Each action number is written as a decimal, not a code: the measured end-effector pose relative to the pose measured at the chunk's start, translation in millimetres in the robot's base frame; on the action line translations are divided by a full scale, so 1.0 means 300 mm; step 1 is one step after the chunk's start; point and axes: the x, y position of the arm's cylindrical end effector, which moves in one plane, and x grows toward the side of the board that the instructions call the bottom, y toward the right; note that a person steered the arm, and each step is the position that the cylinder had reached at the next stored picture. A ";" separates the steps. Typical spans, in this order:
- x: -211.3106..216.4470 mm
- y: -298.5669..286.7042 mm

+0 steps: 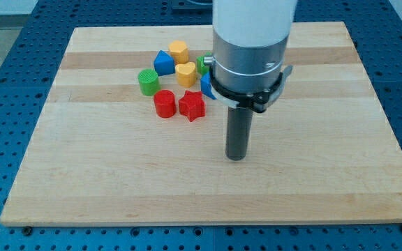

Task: Push the red circle into group of blocks

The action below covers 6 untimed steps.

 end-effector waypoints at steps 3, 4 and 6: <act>-0.148 -0.409; -0.213 -0.447; -0.351 -0.447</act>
